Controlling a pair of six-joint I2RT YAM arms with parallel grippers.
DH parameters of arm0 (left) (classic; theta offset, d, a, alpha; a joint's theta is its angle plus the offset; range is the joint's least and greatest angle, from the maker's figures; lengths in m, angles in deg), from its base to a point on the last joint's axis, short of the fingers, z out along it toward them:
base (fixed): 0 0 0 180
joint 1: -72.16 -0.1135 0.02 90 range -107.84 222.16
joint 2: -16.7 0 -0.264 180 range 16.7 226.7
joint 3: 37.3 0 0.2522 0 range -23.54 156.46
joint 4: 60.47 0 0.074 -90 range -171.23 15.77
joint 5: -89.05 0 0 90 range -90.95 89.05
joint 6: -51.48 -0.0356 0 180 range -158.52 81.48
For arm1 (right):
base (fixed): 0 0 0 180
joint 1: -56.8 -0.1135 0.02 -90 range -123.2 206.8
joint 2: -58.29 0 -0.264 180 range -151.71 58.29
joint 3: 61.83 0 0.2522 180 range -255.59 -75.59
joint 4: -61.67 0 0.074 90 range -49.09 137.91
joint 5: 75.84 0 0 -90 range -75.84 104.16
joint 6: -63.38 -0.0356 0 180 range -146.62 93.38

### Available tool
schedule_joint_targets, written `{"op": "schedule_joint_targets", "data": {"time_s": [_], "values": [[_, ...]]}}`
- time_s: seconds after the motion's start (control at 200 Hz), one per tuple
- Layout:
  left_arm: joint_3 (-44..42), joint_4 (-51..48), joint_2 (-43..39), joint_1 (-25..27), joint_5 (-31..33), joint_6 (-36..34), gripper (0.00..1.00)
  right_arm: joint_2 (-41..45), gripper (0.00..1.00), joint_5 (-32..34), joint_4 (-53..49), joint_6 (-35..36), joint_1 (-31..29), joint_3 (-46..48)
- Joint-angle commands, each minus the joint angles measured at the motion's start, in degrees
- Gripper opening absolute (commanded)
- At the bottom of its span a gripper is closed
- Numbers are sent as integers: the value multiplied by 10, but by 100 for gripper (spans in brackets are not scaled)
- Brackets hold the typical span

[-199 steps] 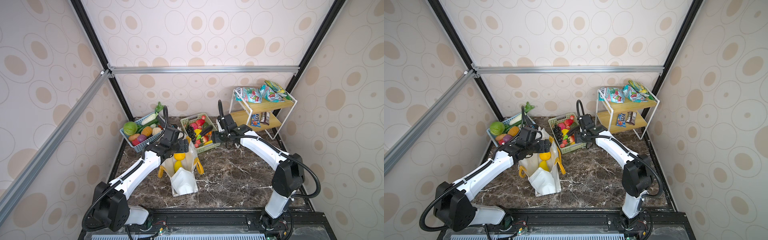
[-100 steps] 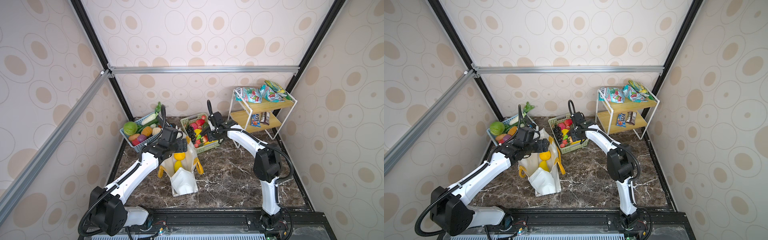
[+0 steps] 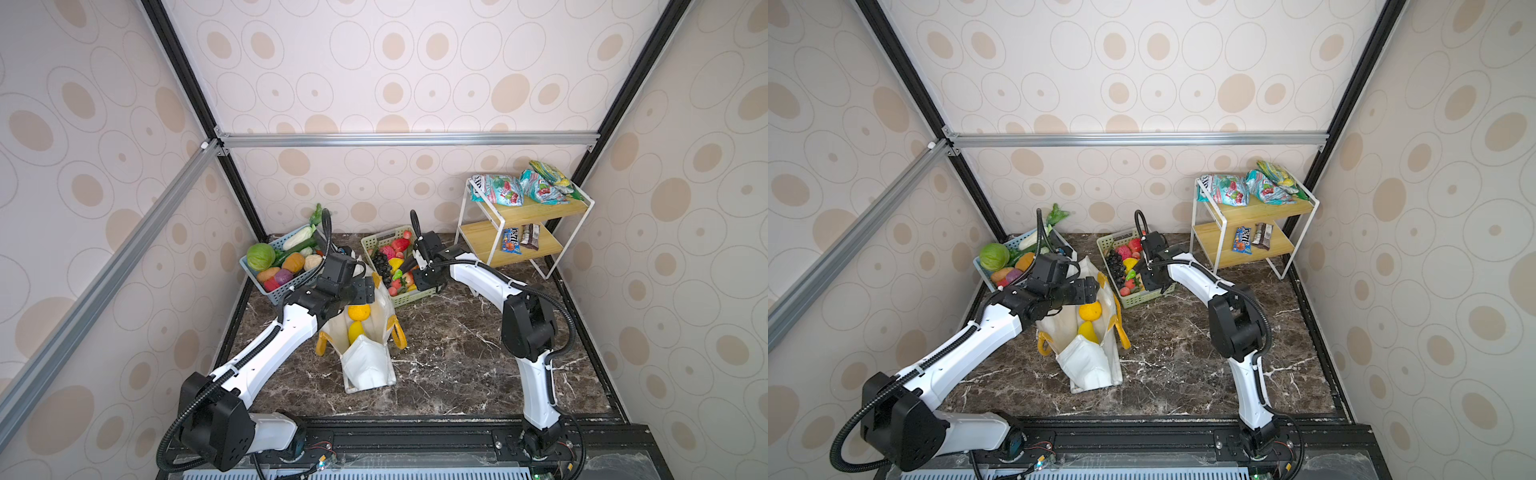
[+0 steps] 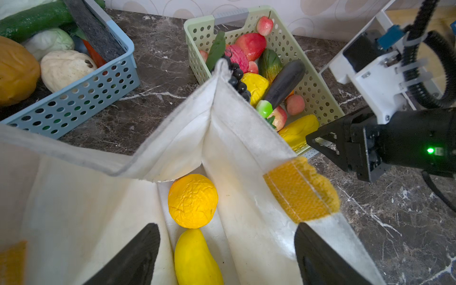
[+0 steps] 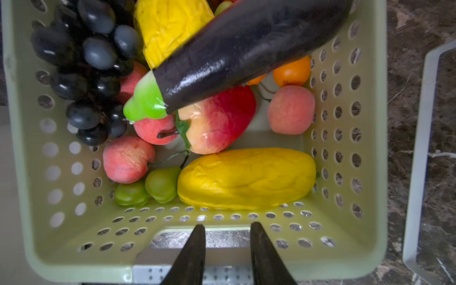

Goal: Place the food into the grocery bag and tie it
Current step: 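Move the right gripper over the green basket while the left gripper holds the bag edge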

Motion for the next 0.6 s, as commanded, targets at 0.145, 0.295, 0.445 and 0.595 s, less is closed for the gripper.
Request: {"op": "schedule_joint_targets", "data": {"time_s": [0.145, 0.295, 0.445, 0.595], "values": [[22, -9, 1, -2, 17, -1, 86, 19, 32, -21, -23, 24, 15, 60], [22, -6, 2, -2, 17, 0, 86, 45, 32, -17, -24, 29, 20, 101], [20, -3, 4, -2, 14, 2, 86, 76, 34, -9, -35, 50, 23, 133], [20, 1, 10, -1, 9, 0, 86, 101, 48, -4, -49, 97, 23, 127]]}}
